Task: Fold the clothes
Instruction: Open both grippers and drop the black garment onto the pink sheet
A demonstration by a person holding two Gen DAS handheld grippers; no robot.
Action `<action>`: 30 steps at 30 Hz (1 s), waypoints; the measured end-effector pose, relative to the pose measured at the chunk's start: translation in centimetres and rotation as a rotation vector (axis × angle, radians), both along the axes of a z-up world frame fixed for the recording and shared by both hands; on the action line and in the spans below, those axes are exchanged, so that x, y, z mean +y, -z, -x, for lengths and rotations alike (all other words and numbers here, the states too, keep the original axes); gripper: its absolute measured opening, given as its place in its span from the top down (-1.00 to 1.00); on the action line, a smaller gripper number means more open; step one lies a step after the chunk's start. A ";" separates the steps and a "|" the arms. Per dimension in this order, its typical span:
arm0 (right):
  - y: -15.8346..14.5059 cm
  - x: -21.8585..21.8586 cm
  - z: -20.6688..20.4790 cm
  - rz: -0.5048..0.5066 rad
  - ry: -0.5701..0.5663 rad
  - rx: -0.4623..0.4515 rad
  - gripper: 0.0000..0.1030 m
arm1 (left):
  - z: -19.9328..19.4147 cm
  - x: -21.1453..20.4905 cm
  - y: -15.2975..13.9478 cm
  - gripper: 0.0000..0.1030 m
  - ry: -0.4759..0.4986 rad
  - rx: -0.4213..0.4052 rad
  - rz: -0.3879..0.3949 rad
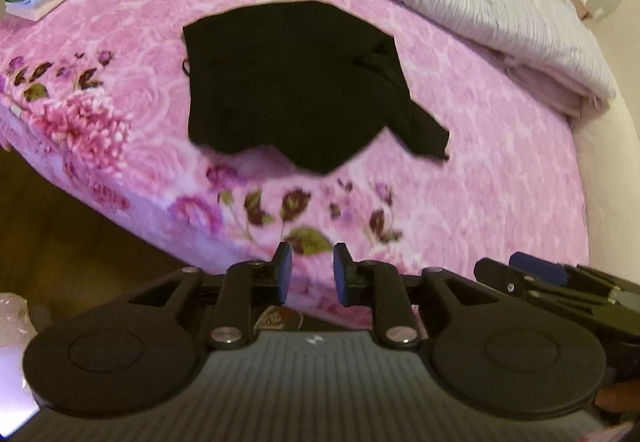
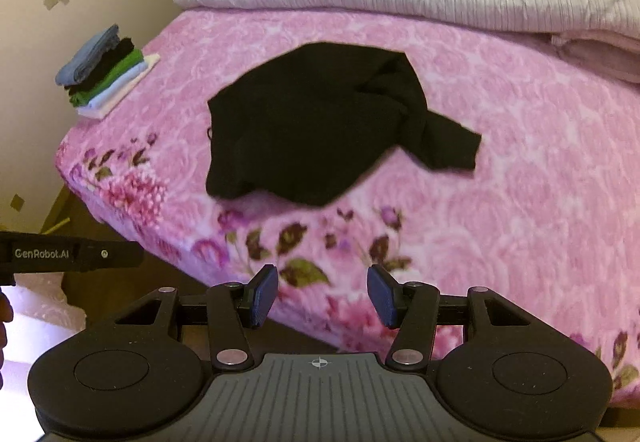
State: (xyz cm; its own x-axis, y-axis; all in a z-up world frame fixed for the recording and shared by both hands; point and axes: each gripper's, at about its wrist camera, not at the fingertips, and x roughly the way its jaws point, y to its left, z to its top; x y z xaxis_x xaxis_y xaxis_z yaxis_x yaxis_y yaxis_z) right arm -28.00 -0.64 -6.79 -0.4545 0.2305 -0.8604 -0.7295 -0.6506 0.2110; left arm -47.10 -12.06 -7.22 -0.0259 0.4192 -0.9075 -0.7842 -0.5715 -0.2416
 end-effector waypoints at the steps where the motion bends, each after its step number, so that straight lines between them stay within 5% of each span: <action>1: -0.2 -0.4 -0.2 0.003 -0.002 -0.003 -0.04 | -0.5 -0.5 0.2 0.66 -0.002 0.002 0.007; 19: -1.1 -3.6 -3.3 -0.061 -0.014 0.002 -0.04 | -3.8 -3.6 -1.6 0.59 0.013 0.109 0.011; 30: -1.2 -2.6 0.2 -0.088 -0.041 -0.009 -0.04 | -0.1 -2.5 -1.3 0.58 -0.003 0.102 -0.007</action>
